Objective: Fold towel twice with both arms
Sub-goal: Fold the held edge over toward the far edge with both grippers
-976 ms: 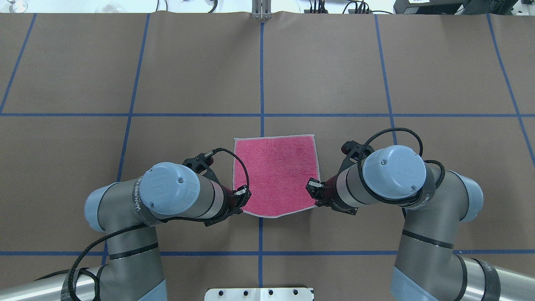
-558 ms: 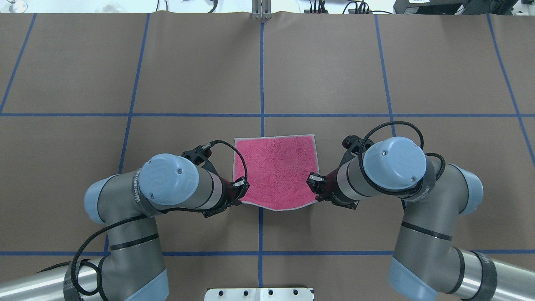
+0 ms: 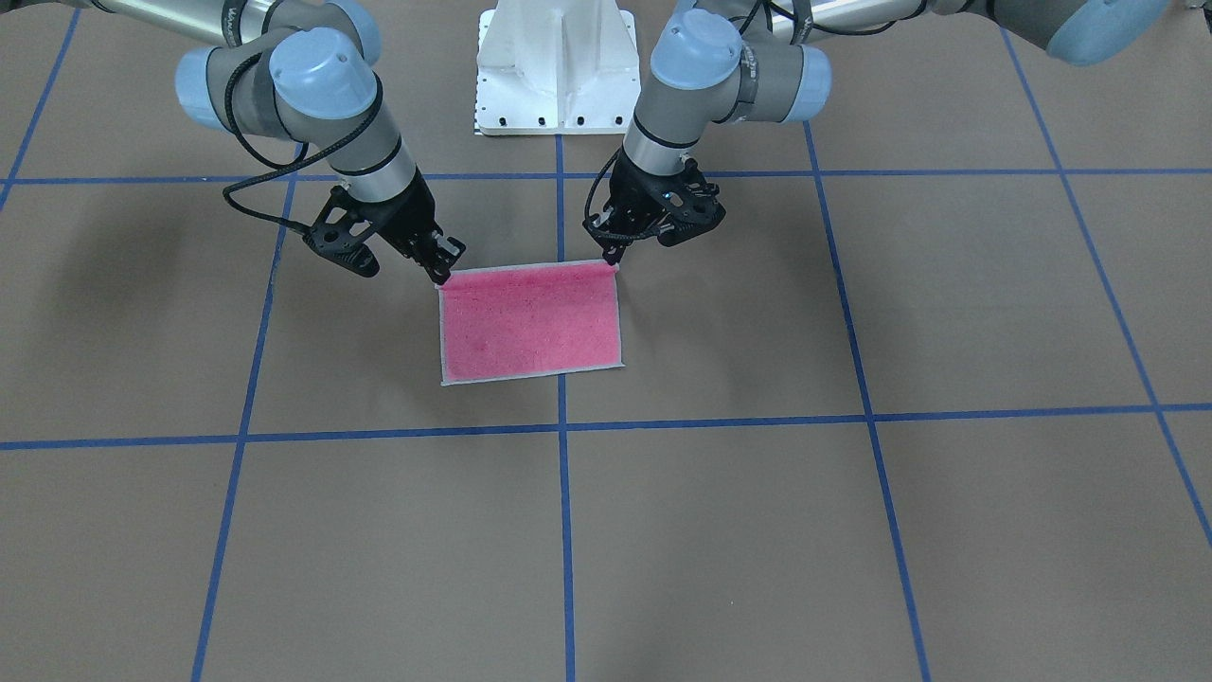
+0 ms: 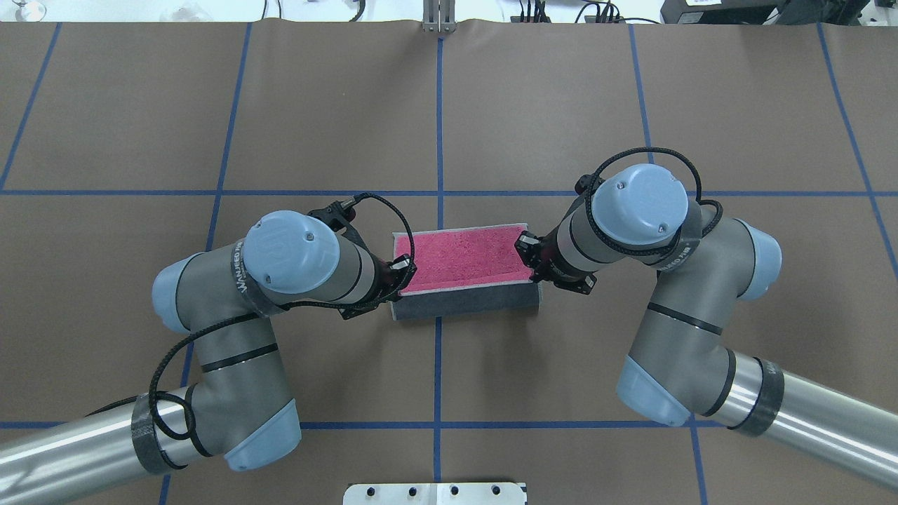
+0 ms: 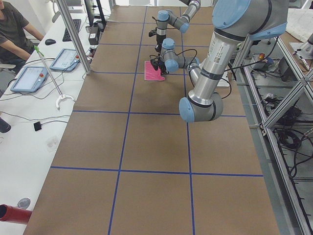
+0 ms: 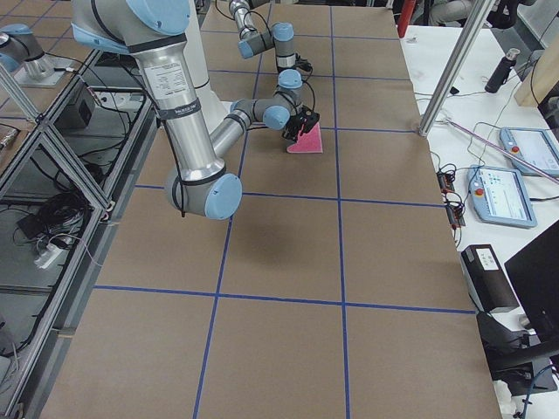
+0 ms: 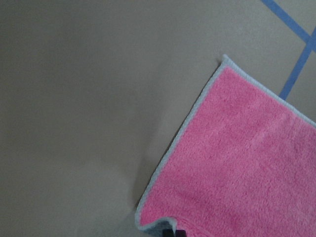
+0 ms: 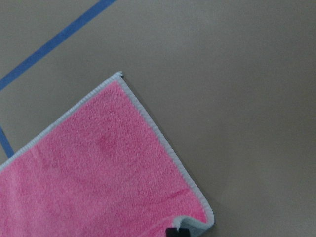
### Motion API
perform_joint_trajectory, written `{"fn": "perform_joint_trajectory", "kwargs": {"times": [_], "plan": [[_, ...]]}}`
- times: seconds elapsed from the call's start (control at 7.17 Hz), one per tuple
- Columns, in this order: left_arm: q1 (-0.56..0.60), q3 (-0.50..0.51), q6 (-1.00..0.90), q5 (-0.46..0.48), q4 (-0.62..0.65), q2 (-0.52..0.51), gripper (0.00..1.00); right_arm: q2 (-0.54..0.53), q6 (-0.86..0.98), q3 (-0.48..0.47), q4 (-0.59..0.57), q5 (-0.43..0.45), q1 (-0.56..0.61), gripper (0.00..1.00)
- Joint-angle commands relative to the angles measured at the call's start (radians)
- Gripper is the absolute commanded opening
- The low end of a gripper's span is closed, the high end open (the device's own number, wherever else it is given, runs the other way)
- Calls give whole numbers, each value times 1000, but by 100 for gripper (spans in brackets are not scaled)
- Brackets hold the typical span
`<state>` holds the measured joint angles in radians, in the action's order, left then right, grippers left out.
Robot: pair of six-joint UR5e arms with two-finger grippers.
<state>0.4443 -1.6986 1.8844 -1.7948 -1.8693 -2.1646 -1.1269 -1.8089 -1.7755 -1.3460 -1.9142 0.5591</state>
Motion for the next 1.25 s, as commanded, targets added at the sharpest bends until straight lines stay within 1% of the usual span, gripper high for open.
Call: {"fn": "perform_joint_trajectory", "kwargs": {"times": [0.0,0.14,0.42,0.56,0.7,1.12], "plan": [[23,60,-2,0,-1,-46,0,45,5,74,2,-5,33,0],[34,71,-2,-1,-1,-58,0,73,5,112,4,-5,44,0],[51,97,-4,-1,-5,-67,0,101,5,145,4,-18,70,0],[57,117,-7,-1,-36,-67,0,102,8,159,5,-23,74,0],[59,137,-8,-1,-51,-67,0,128,8,186,5,-23,76,0],[66,154,-7,-1,-74,-72,0,134,10,199,7,-23,76,0]]}}
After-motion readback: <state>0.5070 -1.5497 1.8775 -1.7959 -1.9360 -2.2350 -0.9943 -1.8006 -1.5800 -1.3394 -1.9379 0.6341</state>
